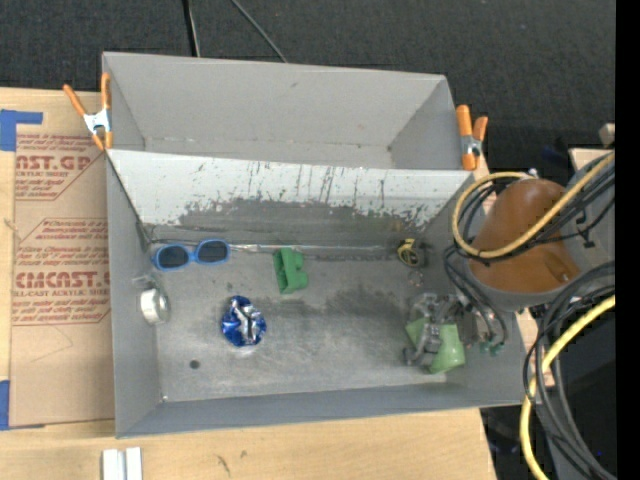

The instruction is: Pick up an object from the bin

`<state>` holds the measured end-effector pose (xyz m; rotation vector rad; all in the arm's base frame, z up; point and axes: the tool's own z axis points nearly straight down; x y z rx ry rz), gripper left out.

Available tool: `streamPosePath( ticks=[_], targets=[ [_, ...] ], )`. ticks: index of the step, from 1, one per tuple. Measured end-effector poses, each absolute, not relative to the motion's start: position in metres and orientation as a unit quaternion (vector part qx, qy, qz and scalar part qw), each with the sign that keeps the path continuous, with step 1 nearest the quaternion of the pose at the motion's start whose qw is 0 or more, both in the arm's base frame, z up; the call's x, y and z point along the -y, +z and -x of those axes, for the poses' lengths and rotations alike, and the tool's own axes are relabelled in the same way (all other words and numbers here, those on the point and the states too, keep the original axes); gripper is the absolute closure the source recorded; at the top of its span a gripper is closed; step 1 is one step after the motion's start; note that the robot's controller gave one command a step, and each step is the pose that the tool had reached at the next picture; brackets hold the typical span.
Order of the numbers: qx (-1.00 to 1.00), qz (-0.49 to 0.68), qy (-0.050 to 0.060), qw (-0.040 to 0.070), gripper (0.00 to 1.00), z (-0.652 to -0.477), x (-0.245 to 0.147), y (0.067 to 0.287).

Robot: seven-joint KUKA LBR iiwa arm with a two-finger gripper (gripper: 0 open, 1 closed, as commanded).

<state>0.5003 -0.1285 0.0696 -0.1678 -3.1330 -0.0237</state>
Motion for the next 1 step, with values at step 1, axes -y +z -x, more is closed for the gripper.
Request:
streamPosePath(
  ticks=[1],
  targets=[
    [0.999, 0.037, 0.001, -0.006, 1.0, -0.5476, 0.1344, 0.2386]
  ],
)
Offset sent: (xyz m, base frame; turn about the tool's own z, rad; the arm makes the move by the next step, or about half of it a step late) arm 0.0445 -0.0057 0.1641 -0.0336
